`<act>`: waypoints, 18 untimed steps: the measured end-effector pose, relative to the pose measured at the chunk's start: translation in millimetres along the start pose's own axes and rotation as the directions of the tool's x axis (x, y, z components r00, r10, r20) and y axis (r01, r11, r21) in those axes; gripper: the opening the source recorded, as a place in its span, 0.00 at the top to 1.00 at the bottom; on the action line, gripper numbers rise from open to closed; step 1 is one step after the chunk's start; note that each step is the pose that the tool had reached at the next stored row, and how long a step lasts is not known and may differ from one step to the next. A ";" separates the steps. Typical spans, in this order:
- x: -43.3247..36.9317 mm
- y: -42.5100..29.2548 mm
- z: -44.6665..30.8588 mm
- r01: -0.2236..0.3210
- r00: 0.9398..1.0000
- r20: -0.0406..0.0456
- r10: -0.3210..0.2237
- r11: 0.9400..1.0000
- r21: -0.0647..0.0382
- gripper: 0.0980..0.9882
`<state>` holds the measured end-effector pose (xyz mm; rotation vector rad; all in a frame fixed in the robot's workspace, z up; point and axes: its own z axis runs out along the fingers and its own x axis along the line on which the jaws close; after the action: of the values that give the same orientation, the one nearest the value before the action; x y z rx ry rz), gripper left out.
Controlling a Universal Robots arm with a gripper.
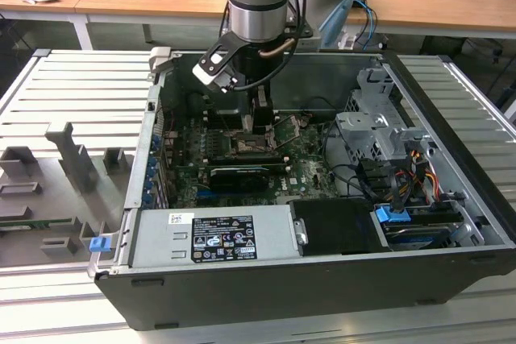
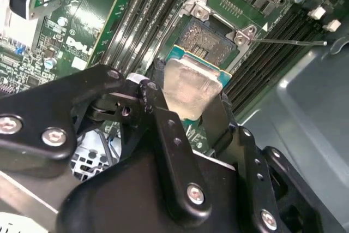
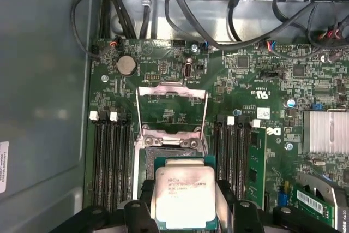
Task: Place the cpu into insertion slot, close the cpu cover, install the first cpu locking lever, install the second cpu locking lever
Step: 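Place the cpu into insertion slot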
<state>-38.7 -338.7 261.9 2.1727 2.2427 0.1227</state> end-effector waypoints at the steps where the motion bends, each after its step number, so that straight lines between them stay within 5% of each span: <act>1: 0.0 -0.1 0.7 0.000 1.000 0.000 0.000 1.000 0.000 0.52; 9: 0.0 -3.6 5.2 0.000 1.000 0.000 0.000 1.000 -0.002 0.52; 18: 3.1 -7.3 20.5 -0.016 1.000 0.001 0.016 1.000 -0.003 0.52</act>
<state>-44.7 -334.9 241.1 2.1889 2.2241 0.1251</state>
